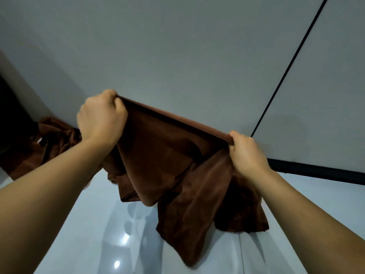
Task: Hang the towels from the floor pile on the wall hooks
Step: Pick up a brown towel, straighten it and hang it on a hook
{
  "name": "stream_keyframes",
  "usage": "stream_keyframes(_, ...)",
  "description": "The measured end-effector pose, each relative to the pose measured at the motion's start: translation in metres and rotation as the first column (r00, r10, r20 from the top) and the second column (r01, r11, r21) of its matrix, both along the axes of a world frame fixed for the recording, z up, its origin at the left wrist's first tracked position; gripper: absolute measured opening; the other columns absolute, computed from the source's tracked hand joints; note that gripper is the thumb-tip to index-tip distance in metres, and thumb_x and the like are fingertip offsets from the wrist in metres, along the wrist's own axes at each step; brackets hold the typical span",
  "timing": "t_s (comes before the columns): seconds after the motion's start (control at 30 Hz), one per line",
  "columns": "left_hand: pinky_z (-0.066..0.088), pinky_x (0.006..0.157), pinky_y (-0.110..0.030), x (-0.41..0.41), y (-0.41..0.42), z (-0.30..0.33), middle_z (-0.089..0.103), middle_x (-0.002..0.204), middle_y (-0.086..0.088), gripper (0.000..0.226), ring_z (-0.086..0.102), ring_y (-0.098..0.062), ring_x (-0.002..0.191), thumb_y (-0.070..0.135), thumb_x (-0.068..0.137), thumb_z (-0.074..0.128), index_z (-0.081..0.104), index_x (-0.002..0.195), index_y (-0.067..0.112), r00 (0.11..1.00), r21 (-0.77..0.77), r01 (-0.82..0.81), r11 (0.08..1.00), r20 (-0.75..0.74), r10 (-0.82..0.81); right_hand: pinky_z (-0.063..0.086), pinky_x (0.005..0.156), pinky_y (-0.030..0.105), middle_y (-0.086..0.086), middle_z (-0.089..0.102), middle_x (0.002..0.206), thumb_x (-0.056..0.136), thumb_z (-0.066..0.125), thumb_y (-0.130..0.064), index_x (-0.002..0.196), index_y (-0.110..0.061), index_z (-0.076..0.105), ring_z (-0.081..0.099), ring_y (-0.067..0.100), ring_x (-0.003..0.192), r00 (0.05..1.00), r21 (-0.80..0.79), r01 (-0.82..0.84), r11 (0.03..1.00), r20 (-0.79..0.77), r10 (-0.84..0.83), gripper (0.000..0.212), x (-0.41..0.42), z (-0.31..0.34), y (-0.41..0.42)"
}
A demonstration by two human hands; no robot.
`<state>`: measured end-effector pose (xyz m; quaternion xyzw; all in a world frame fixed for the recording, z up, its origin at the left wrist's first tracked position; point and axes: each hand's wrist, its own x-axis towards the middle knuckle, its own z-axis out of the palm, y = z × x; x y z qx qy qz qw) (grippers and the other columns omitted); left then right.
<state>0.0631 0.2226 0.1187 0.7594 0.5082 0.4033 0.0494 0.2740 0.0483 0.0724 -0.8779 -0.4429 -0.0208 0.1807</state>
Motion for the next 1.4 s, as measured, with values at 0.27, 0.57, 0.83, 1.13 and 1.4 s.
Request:
stream_keyframes(0.27, 0.041, 0.081, -0.046, -0.036, 0.021, -0.006, 0.055, 0.109, -0.033, 0.031, 0.05, -0.051, 0.1, 0.017, 0.091, 0.034, 0.059, 0.103, 0.002, 0.956, -0.173, -0.259, 0.95, 0.095, 0.277, 0.042, 0.066, 0.036, 0.021, 0.062, 0.097, 0.09, 0.038, -0.006, 0.108, -0.012, 0.057, 0.058, 0.04, 0.086, 0.98, 0.064, 0.196, 0.979, 0.019, -0.197, 0.027, 0.032, 0.016, -0.017)
stream_keyframes(0.57, 0.042, 0.083, -0.048, -0.054, 0.028, -0.01, 0.056, 0.11, -0.03, 0.032, 0.051, -0.048, 0.101, 0.018, 0.09, 0.028, 0.054, 0.097, 0.001, 0.902, -0.241, -0.34, 0.909, 0.191, 0.388, 0.035, 0.063, 0.036, 0.024, 0.061, 0.092, 0.092, 0.043, -0.009, 0.096, -0.007, 0.059, 0.054, 0.04, 0.082, 0.966, 0.212, 0.198, 0.957, 0.122, -0.227, 0.016, 0.053, 0.038, -0.037)
stream_keyframes(0.83, 0.041, 0.085, -0.048, -0.056, 0.023, -0.004, 0.053, 0.116, -0.031, 0.031, 0.049, -0.05, 0.105, 0.015, 0.093, 0.03, 0.055, 0.104, -0.001, 0.909, -0.255, -0.347, 0.903, 0.144, 0.39, 0.038, 0.071, 0.042, 0.032, 0.058, 0.096, 0.094, 0.043, -0.009, 0.098, 0.003, 0.058, 0.053, 0.045, 0.089, 0.953, 0.307, 0.188, 0.933, 0.172, -0.249, 0.02, 0.073, 0.05, -0.046)
stream_keyframes(1.13, 0.038, 0.079, -0.046, -0.051, 0.019, -0.002, 0.054, 0.111, -0.029, 0.024, 0.049, -0.047, 0.1, 0.011, 0.094, 0.03, 0.051, 0.094, -0.002, 0.925, -0.239, -0.322, 0.916, 0.129, 0.358, 0.039, 0.067, 0.041, 0.028, 0.059, 0.099, 0.094, 0.039, -0.012, 0.1, 0.0, 0.058, 0.053, 0.045, 0.088, 0.92, 0.295, 0.305, 0.906, 0.157, -0.36, 0.023, 0.095, 0.036, -0.071)
stream_keyframes(1.4, 0.037, 0.078, -0.047, -0.054, 0.021, -0.005, 0.052, 0.11, -0.028, 0.025, 0.049, -0.047, 0.097, 0.011, 0.094, 0.03, 0.051, 0.094, -0.002, 0.931, -0.198, -0.308, 0.93, 0.139, 0.338, 0.049, 0.072, 0.052, 0.022, 0.06, 0.094, 0.092, 0.032, -0.038, 0.095, -0.015, 0.054, 0.055, 0.044, 0.084, 0.872, 0.416, 0.447, 0.792, -0.006, -0.489, 0.032, 0.104, 0.031, -0.083)
